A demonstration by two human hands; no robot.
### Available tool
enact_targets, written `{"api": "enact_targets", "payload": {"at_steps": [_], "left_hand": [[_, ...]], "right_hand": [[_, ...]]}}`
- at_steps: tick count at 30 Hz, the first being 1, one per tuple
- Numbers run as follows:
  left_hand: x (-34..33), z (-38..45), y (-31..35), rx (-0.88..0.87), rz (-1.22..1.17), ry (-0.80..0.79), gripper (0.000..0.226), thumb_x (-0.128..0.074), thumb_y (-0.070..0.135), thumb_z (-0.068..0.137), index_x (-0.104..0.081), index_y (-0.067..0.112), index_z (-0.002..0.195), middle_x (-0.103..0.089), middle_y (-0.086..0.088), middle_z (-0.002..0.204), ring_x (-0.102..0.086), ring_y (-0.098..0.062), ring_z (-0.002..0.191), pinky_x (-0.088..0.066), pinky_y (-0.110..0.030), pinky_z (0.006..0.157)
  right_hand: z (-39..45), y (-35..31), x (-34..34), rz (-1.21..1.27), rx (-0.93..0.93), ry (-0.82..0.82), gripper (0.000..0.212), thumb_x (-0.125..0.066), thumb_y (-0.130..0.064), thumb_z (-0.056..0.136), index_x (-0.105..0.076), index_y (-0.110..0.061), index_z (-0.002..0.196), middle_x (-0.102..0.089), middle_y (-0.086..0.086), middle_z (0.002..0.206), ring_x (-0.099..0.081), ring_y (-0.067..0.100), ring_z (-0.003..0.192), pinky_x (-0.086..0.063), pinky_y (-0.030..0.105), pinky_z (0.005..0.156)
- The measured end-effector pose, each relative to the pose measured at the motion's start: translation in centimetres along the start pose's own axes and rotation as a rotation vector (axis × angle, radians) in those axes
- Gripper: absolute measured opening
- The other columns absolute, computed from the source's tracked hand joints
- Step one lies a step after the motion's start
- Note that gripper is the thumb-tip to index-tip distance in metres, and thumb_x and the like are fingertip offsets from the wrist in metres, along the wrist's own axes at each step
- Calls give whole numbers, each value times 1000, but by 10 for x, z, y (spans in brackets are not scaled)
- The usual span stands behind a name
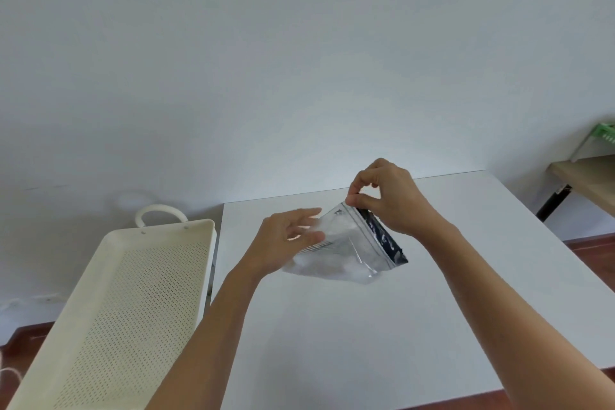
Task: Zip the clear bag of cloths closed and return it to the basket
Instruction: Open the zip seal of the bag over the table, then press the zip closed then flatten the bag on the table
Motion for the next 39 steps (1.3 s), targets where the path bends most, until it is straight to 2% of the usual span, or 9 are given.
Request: {"api": "enact_targets", "payload": {"at_steps": [6,9,14,18,23,27,30,36,39], "left_hand": [[-21,14,28,-171,-96,127,13,-72,22,86,-79,17,95,-78,1,86,-72,-8,84,-51,-17,82],[-15,16,28,-170,-212,182,12,-66,15,90,-77,11,92,-78,-4,88,-74,-14,83,-55,-21,77],[6,16,26,-154,-450,255,17,-56,16,96,-72,9,97,-77,-3,99,-75,-25,89,-60,-27,70],[19,19,25,-128,-640,269,16,-61,28,89,-74,19,90,-77,-3,97,-75,-27,90,-59,-27,67],[25,24,18,-84,-793,287,14,-64,26,86,-74,17,90,-77,-5,98,-75,-26,89,-60,-29,66],[31,24,9,-45,-862,319,17,-63,25,85,-70,12,92,-77,-4,96,-75,-23,88,-60,-28,65],[35,21,1,-17,-877,326,16,-63,26,84,-70,13,91,-77,-3,95,-75,-21,88,-60,-28,67],[42,15,-18,86,-760,397,9,-62,27,90,-69,20,90,-76,1,99,-72,-20,97,-57,-30,77],[59,11,-18,169,-538,699,10,-61,26,94,-63,25,104,-69,0,114,-64,-17,109,-51,-33,91]], "right_hand": [[6,-11,0,54,31,55,9,-80,-28,76,-74,-23,80,-59,-2,91,-52,10,86,-35,20,74],[1,5,10,113,-12,85,24,-71,-40,84,-69,-28,105,-63,-8,98,-57,4,92,-37,12,75],[-22,63,22,595,-266,155,54,-30,-66,93,-69,-33,110,-71,-10,109,-64,0,103,-47,29,88],[-42,96,-12,865,-372,-96,78,-41,-83,73,-61,-30,125,-64,0,131,-54,23,128,-38,47,109],[-55,95,-44,871,-264,-321,64,-76,-46,75,-54,-33,133,-67,5,128,-60,21,121,-44,34,98],[-51,95,-54,856,-325,-274,58,-85,-22,68,-65,-26,122,-74,6,111,-69,18,99,-49,36,96],[-47,94,-59,845,-299,-194,30,-79,-7,79,-73,-12,107,-76,8,102,-69,15,93,-49,31,94],[-41,86,-62,788,-317,-40,10,-73,-2,84,-78,-11,84,-79,7,83,-71,12,79,-52,26,83],[-38,83,-61,729,-299,-11,6,-73,-5,84,-78,-5,87,-78,16,89,-70,14,80,-51,25,81]]}}
Point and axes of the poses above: each hand's wrist, its own z-axis towards the middle knuckle, its own x-axis out of the back of the hand, y = z × x, the point moved 4 cm from there along z, towards the middle knuckle
